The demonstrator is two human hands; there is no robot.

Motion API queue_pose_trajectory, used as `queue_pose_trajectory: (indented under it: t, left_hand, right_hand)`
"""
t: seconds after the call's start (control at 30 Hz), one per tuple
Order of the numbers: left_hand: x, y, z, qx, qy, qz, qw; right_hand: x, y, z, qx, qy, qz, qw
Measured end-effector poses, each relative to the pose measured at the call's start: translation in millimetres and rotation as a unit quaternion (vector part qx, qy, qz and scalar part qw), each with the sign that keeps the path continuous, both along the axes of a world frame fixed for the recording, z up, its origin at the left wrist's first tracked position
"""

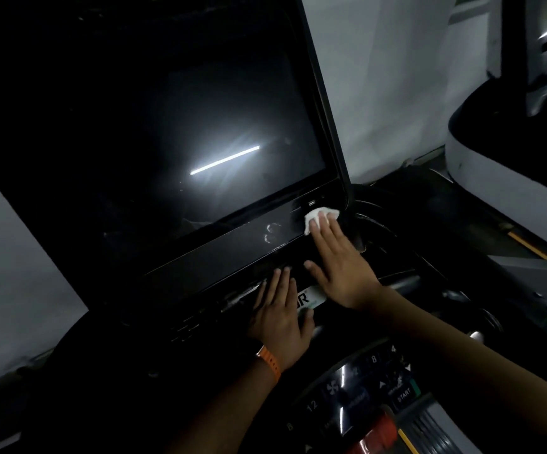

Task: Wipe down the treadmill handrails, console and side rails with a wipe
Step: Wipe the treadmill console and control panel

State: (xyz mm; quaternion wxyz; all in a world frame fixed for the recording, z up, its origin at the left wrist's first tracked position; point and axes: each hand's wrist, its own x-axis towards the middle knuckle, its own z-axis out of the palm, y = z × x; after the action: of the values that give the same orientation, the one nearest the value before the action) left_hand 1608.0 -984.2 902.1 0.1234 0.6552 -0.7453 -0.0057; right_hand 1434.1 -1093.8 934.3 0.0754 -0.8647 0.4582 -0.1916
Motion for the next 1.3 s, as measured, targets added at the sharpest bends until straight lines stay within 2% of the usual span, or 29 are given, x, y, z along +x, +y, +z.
queue_pose_trajectory:
  t: [0.07, 0.23, 0.33, 0.4, 0.43, 0.5, 0.53, 0.57, 0.67, 0.7, 0.73, 0.8, 0.83, 0.87, 0.97, 1.0, 1.03, 1.1, 1.13, 1.17, 1.27, 1.3]
  left_hand:
    - [2.1, 4.3, 5.0, -0.010, -0.004, 0.006, 1.000]
    - [35.1, 23.0, 21.7, -0.101, -0.038, 0.028, 0.994]
    - [64.2, 27.7, 21.7, -0.135, -0.053, 0.086, 0.986]
    - [71.7, 28.9, 19.3, -0.136, -0.055, 0.103, 0.984]
    - [71.6, 28.6, 18.1, -0.135, -0.053, 0.107, 0.984]
    - [68.8, 27.0, 17.4, -0.126, -0.046, 0.116, 0.984]
    - [67.4, 26.2, 17.1, -0.122, -0.043, 0.121, 0.984]
    - [66.8, 25.2, 16.5, -0.119, -0.043, 0.124, 0.984]
    - [67.4, 24.0, 17.0, -0.114, -0.050, 0.128, 0.984]
    - [67.8, 24.3, 17.3, -0.115, -0.048, 0.127, 0.984]
    - [67.9, 24.5, 17.9, -0.117, -0.045, 0.125, 0.984]
    - [67.3, 25.2, 19.3, -0.118, -0.040, 0.123, 0.984]
    - [66.9, 25.7, 19.3, -0.121, -0.037, 0.124, 0.984]
    - [66.6, 26.3, 18.8, -0.125, -0.034, 0.125, 0.984]
    - [65.6, 27.0, 18.4, -0.142, -0.018, 0.125, 0.982]
    - [65.2, 27.3, 18.4, -0.150, -0.010, 0.123, 0.981]
    - [64.1, 27.2, 18.7, -0.164, -0.002, 0.124, 0.979]
    - [60.3, 25.8, 19.9, -0.191, 0.013, 0.132, 0.973]
    - [58.4, 25.1, 20.4, -0.199, 0.021, 0.135, 0.970]
    - [57.1, 24.5, 20.3, -0.203, 0.030, 0.136, 0.969]
    - [58.0, 24.6, 19.3, -0.197, 0.035, 0.137, 0.970]
    - [58.8, 25.4, 19.5, -0.192, 0.029, 0.131, 0.972]
  right_hand:
    - [0.2, 4.6, 3.1, 0.010, 0.017, 0.011, 1.000]
    - [21.5, 11.2, 4.8, 0.017, 0.000, -0.039, 0.999]
    - [45.2, 29.3, -5.1, -0.056, 0.067, 0.096, 0.992]
    - [42.1, 24.6, -8.3, -0.098, 0.077, 0.121, 0.985]
    - [40.0, 20.1, -10.0, -0.105, 0.056, 0.085, 0.989]
    - [43.8, 17.6, -10.9, -0.060, -0.018, -0.043, 0.997]
    - [52.2, 20.8, -11.1, -0.040, -0.035, -0.069, 0.996]
    - [62.4, 26.3, -11.1, -0.041, -0.026, -0.048, 0.998]
    - [67.5, 35.5, -12.0, -0.111, 0.059, 0.108, 0.986]
    - [59.7, 28.2, -10.6, -0.130, 0.055, 0.097, 0.985]
    - [53.3, 20.5, -8.4, -0.121, 0.030, 0.044, 0.991]
    - [51.1, 8.6, -0.6, -0.034, -0.047, -0.106, 0.993]
    - [57.1, 7.0, 4.1, -0.010, -0.060, -0.131, 0.989]
    - [65.9, 9.4, 8.5, -0.024, -0.045, -0.109, 0.993]
    - [71.5, 13.3, 8.8, -0.121, 0.047, 0.070, 0.989]
    - [64.3, 6.4, 8.0, -0.139, 0.051, 0.072, 0.986]
    - [58.3, -0.1, 8.5, -0.133, 0.036, 0.030, 0.990]
    - [57.9, -7.0, 12.8, -0.061, -0.042, -0.108, 0.991]
    - [64.2, -5.8, 15.8, -0.036, -0.062, -0.132, 0.989]
    - [73.1, -0.6, 18.0, -0.040, -0.054, -0.109, 0.992]
    - [82.7, 15.0, 13.9, -0.110, 0.040, 0.077, 0.990]
    - [74.7, 10.0, 13.3, -0.130, 0.053, 0.088, 0.986]
